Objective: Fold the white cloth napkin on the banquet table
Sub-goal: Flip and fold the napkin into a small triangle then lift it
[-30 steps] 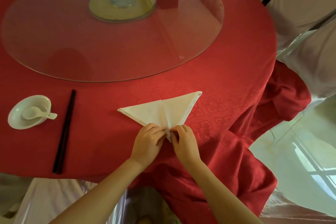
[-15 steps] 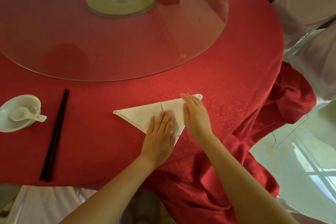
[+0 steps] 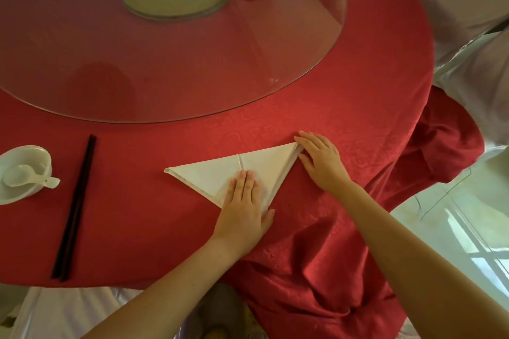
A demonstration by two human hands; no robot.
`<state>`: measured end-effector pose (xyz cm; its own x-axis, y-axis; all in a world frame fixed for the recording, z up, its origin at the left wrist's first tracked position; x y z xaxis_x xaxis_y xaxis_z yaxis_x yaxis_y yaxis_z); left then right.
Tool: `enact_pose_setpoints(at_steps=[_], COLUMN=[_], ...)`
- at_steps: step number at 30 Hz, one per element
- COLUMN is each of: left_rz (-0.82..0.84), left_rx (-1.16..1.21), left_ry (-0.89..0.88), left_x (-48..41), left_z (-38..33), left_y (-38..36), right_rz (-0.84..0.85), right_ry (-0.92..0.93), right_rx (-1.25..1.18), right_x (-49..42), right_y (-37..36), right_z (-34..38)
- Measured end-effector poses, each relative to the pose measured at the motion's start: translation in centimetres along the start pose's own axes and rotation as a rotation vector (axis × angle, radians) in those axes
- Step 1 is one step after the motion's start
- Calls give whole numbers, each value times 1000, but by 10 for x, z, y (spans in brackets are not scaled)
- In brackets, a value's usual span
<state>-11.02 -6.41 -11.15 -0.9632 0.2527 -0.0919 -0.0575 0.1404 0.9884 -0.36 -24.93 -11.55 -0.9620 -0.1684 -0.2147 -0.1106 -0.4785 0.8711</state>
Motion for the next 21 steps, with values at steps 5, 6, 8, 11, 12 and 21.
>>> enact_pose_setpoints(at_steps=[5, 6, 8, 11, 12, 21], left_rz=[-37, -42, -52, -66, -76, 24], left_rx=[-47, -64, -102, -161, -174, -382], left_ry=[86, 83, 72, 73, 73, 20], left_x=[-6, -5, -5, -6, -7, -13], left_z=[-16, -18, -18, -18, -18, -25], left_y=[9, 9, 10, 12, 13, 17], right_rz=[-142, -134, -104, -74, -80, -54], right_ry=[-91, -101, -98, -34, -15, -96], right_rx=[-75, -100, -119, -82, -67, -184], right_x=[-13, -17, -20, -19, -19, -24], right_y=[6, 6, 8, 9, 11, 13], right_z=[7, 7, 5, 6, 6, 3])
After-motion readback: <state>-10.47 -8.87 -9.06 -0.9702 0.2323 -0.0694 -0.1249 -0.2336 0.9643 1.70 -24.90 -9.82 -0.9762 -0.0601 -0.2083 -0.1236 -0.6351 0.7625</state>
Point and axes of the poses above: each hand's wrist, its own x-axis away from the middle knuckle, its own y-axis out of the back of the hand, z = x × y, the point moved 2 cm from there along -x, towards the middle knuckle, and after that the axes turned 10 degrees about -z, right-handed, at the moved point
